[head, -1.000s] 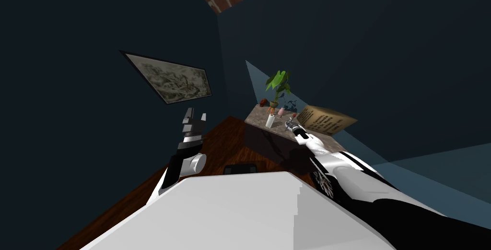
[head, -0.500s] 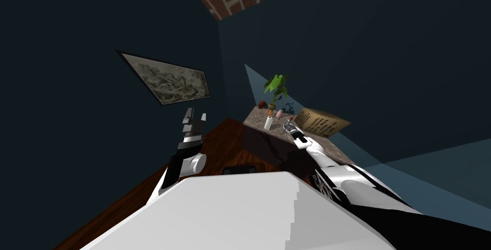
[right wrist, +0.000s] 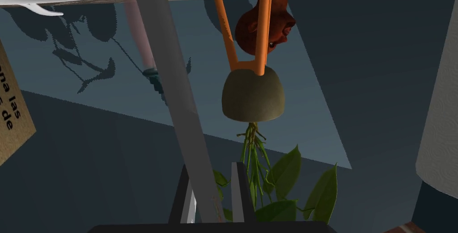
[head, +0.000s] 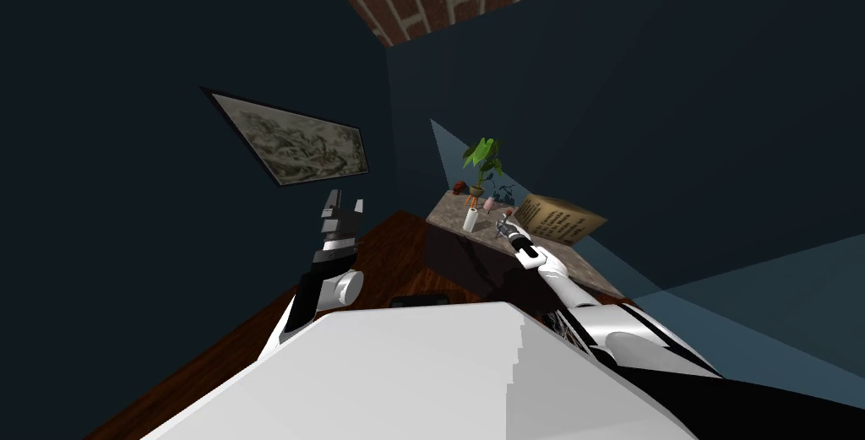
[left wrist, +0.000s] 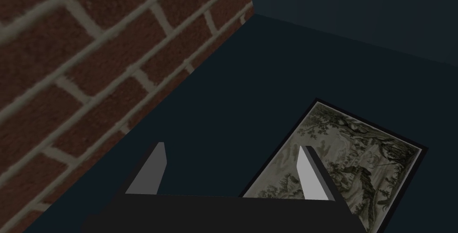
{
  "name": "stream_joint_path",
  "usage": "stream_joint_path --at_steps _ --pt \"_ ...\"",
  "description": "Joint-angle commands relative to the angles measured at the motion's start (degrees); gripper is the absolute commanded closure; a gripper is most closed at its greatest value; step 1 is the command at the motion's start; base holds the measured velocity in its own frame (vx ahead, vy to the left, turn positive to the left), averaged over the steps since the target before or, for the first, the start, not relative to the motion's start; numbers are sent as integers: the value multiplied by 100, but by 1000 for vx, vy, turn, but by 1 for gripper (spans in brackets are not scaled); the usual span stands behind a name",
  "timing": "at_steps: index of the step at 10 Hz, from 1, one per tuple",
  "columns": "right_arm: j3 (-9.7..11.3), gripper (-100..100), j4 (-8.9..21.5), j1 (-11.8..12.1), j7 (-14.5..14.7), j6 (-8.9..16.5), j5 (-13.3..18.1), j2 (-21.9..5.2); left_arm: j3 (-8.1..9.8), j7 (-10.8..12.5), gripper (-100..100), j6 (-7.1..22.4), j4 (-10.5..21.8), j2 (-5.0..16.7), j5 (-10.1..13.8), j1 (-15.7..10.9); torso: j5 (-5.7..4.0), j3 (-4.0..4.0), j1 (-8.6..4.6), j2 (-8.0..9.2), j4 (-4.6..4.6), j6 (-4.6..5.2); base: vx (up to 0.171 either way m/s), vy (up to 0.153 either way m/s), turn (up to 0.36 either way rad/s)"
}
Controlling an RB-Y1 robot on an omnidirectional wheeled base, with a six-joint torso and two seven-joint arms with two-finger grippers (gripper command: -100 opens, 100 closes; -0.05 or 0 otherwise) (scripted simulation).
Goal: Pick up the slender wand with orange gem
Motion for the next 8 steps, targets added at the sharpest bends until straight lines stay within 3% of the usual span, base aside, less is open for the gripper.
stream_joint_path --at_steps 1,2,3,5,7,8 --pt "-5 100 -286 123 8 106 0 35 0 0 0 0 0 0 0 0 0 0 0 0 0 0 -12 11 -6" --pt "-5 100 -394 123 8 106 0 35 0 0 0 0 0 0 0 0 -3 -2 0 -2 -2 -2 -10 12 -4" --pt "-281 100 -578 409 -221 324 291 249 0 0 0 0 0 0 0 0 -4 -3 1 -4 -1 -4 70 -35 -45" --pt "-281 100 -1035 694 -221 324 420 249 0 0 0 0 0 0 0 1 -18 -25 -35 -39 -14 5 72 -36 -24" --pt "-281 100 -1244 694 -221 324 420 249 0 0 0 0 0 0 0 0 -23 -22 -32 -32 -12 -5 -2 -3 7" --pt "-557 100 -1481 980 -450 542 702 462 0 0 0 0 0 0 0 0 -23 -17 -29 -24 -9 -5 70 -49 -39"
